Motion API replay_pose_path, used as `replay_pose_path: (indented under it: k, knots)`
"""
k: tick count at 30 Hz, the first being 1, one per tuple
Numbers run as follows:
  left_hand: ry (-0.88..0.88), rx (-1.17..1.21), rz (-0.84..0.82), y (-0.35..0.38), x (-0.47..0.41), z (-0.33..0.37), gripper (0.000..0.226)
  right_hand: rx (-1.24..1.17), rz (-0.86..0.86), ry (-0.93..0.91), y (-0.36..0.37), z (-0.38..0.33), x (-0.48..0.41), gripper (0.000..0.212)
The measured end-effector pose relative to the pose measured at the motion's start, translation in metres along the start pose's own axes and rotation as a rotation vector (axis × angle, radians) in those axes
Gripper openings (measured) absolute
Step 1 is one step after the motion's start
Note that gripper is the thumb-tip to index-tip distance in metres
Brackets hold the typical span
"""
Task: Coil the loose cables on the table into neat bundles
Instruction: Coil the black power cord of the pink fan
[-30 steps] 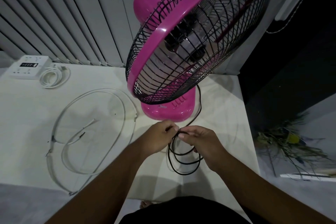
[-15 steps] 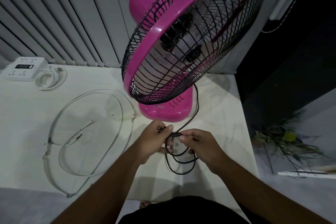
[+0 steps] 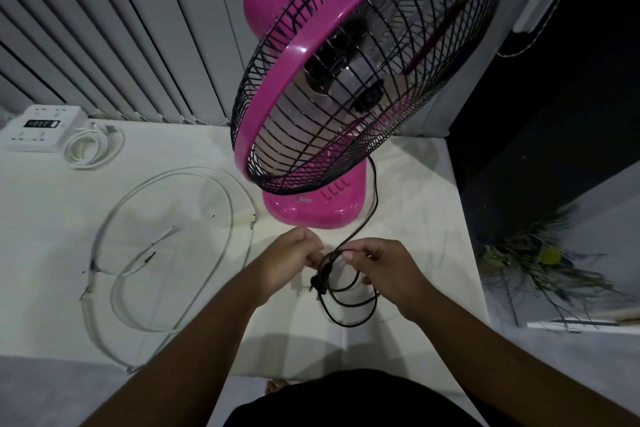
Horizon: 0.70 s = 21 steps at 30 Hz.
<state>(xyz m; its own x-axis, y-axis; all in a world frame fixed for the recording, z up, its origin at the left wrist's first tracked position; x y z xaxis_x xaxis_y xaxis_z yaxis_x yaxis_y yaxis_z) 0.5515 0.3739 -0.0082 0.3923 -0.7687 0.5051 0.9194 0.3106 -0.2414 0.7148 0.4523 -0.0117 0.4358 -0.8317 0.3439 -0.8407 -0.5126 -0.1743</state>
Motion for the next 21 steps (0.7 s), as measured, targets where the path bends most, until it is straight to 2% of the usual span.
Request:
replay_pose_path:
  k: [3, 5, 8, 11, 14, 19, 21]
  knots:
    - [0.021, 0.007, -0.096, 0.014, 0.005, 0.010, 0.034, -0.064, -0.001, -0.010, 0.005, -0.006, 0.000, 0.011]
    - [0.031, 0.021, -0.147, 0.024, 0.010, 0.012, 0.043, -0.100, 0.023, 0.007, 0.005, -0.007, -0.002, 0.010]
    - [0.075, 0.048, -0.114, 0.027, 0.012, 0.014, 0.037, -0.194, 0.021, 0.098, 0.003, -0.003, -0.004, 0.011]
    - [0.095, 0.157, 0.014, 0.023, 0.010, 0.013, 0.038, -0.339, -0.022, 0.253, 0.006, 0.010, -0.001, 0.023]
    - [0.121, 0.104, 0.144, 0.019, 0.007, 0.006, 0.038, -0.422, -0.023, 0.337, 0.011, 0.019, 0.003, 0.031]
    - [0.108, 0.058, 0.059, 0.027, 0.011, -0.004, 0.038, -0.653, -0.013, 0.345, 0.013, 0.010, -0.003, 0.028]
    - [0.118, 0.029, 0.056, 0.025, 0.010, -0.002, 0.034, -0.640, -0.003, 0.347, 0.011, 0.011, -0.006, 0.027]
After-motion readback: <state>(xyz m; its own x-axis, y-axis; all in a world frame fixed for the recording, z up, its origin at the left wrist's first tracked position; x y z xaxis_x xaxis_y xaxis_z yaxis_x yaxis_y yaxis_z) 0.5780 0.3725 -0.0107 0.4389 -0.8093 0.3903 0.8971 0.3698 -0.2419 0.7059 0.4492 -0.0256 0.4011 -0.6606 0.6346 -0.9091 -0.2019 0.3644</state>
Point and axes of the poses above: each hand's wrist, its own x-axis away from the middle knuckle, its own y-axis out of the palm, z = x × y, the point moved 7 cm from there along -x, towards the middle knuckle, and after that the axes turned 9 degrees about z, right-handed, at the moved point
